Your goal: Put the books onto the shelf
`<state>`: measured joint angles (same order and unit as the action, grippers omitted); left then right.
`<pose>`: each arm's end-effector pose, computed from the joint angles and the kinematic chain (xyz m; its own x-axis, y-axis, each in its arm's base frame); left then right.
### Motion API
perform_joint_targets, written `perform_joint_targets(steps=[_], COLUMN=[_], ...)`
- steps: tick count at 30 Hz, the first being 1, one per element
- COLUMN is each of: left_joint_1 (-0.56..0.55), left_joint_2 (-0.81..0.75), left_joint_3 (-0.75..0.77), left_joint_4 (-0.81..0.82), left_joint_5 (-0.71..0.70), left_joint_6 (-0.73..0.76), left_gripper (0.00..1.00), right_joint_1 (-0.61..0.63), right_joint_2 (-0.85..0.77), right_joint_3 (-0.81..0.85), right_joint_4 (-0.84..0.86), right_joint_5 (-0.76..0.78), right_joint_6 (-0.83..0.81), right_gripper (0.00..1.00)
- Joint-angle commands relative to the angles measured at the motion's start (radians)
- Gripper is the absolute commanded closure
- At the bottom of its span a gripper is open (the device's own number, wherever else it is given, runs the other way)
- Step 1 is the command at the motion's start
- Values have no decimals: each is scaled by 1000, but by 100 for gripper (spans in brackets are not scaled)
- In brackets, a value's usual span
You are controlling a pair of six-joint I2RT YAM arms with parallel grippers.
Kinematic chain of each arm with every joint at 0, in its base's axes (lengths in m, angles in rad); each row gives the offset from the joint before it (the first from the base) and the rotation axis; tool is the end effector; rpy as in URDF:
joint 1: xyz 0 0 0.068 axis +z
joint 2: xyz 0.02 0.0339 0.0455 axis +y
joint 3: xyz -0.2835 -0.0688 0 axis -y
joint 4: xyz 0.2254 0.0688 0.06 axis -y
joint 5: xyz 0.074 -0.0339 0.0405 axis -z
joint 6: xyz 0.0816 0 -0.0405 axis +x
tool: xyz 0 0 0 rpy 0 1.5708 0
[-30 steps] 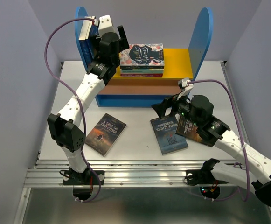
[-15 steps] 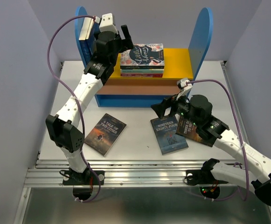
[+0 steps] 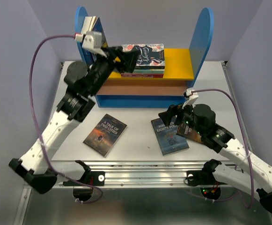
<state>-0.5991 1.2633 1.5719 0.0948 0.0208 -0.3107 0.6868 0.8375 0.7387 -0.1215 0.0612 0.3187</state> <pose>0.2252 -0.1558 0.5704 0.1315 -0.4599 -0.8782 0.6509 0.7082 -0.2734 0.1672 0.1307 0.3276 -0.3443 0.1221 -0.9309 -0.5042 0.8123 0.2931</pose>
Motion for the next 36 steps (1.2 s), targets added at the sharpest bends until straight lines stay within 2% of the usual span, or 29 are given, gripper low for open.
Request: perform_joint_targets(steps=[1,7,8,10,12,15,19,22,27,32,36], left_joint_1=[-88,-142,-152,-168,-192,-203,-217,-220,-220,-220,-220], left_joint_2=[-211,-412,-432,-482,-521,-536,-533,-513,-423,-338,-242], left_joint_3=[-303,-580,-616,-720,-815,-875,-964,-1016,-1046,-1046,-1026], left_joint_4=[179,187,192,194,181,122,92,89,103,161,183], left_joint_5=[16,152,210,257,254,214,215,173,139,153,162], left_joint_6=[-85,-201,-221,-270,-295,-344,-378,-403,-430,-403,-375], left_gripper=[1,1,1,1,1,1,1,1,1,1,1], right_joint_1=[0,0,0,0,-12,-52,-188,-375,-536,-684,-751], right_joint_2=[-34,-84,-83,-61,-12,51,55,61,120,199,354], right_joint_3=[-36,-111,-117,-127,-140,-154,-191,-190,-159,-131,-70], right_joint_4=[-110,-152,-165,-194,-231,-251,-251,-248,-242,-144,-46], right_joint_5=[138,258,278,362,409,416,384,312,273,203,126], right_joint_6=[94,230,271,313,367,442,500,485,442,425,375], right_gripper=[0,0,0,0,0,0,0,0,0,0,0])
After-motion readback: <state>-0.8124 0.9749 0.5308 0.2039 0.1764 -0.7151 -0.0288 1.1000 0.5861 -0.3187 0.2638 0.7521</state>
